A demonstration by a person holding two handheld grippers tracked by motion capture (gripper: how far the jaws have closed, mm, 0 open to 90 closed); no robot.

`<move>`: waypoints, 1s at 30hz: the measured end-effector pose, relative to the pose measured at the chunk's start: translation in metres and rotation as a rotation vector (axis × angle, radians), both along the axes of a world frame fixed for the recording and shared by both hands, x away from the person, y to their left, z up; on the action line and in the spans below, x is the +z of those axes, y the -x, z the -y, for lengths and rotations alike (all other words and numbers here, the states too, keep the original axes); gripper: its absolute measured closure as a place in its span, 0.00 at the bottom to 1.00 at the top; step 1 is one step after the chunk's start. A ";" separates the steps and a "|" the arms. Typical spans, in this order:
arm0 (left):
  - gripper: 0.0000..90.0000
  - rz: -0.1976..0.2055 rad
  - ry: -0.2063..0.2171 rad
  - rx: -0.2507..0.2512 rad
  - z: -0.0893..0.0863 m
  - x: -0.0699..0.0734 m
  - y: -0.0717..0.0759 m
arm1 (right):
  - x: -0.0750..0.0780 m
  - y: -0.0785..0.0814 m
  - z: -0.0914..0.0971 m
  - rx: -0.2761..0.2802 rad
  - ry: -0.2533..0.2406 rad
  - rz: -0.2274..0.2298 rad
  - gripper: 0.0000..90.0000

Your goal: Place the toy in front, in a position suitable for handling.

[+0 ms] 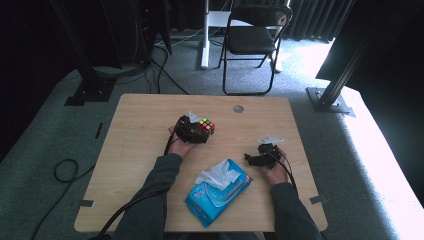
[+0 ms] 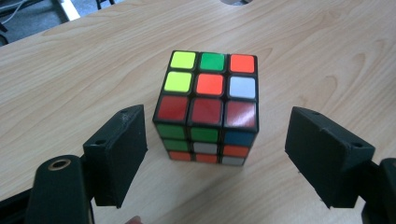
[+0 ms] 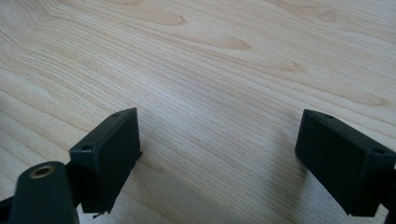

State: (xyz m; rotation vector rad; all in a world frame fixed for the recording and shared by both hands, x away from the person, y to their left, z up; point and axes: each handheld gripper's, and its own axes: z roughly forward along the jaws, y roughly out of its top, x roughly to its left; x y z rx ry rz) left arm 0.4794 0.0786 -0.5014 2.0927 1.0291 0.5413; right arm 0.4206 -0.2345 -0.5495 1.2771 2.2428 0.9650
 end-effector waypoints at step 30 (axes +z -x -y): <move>0.38 -0.104 -0.030 -0.003 0.012 -0.006 -0.019 | 0.000 0.000 0.000 0.001 0.000 0.000 0.15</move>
